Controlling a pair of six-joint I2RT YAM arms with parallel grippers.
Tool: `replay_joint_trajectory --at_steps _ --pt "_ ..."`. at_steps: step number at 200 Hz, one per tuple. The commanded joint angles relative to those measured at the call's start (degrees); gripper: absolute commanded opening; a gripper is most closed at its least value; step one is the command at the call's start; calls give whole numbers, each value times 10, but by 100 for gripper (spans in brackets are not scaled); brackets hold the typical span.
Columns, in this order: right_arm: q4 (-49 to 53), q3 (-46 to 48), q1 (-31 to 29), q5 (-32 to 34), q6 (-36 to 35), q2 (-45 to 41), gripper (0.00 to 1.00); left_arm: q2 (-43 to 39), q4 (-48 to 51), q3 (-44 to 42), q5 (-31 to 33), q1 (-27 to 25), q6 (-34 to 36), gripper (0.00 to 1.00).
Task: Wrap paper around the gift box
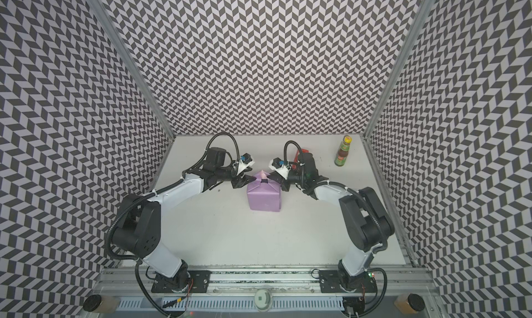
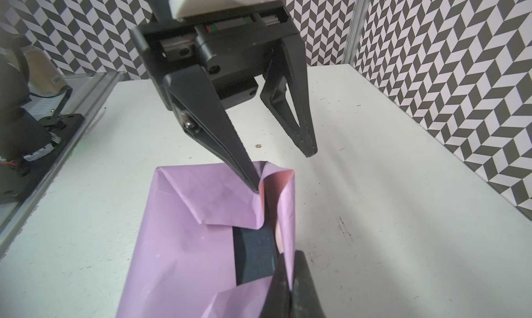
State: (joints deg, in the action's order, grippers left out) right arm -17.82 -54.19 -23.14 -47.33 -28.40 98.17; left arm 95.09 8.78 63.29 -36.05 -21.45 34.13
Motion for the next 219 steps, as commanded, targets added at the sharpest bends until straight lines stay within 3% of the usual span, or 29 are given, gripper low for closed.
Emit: replay_joint_trajectory --at_steps 1,35,112,167,219 --pt "-39 5 -5 -10 -20 -15 0 14 46 17 -36 2 63 48" --pt "-40 4 -7 -8 -21 -15 0 22 68 19 -94 3 114 29" --pt "-39 5 -8 -5 -22 -16 0 13 48 -4 -103 1 156 0" --pt "-35 7 -9 1 -21 -23 0 -14 -14 -50 -79 -3 155 0" --pt "-42 14 -9 2 -10 -36 13 -45 -59 -86 -33 -7 165 0"
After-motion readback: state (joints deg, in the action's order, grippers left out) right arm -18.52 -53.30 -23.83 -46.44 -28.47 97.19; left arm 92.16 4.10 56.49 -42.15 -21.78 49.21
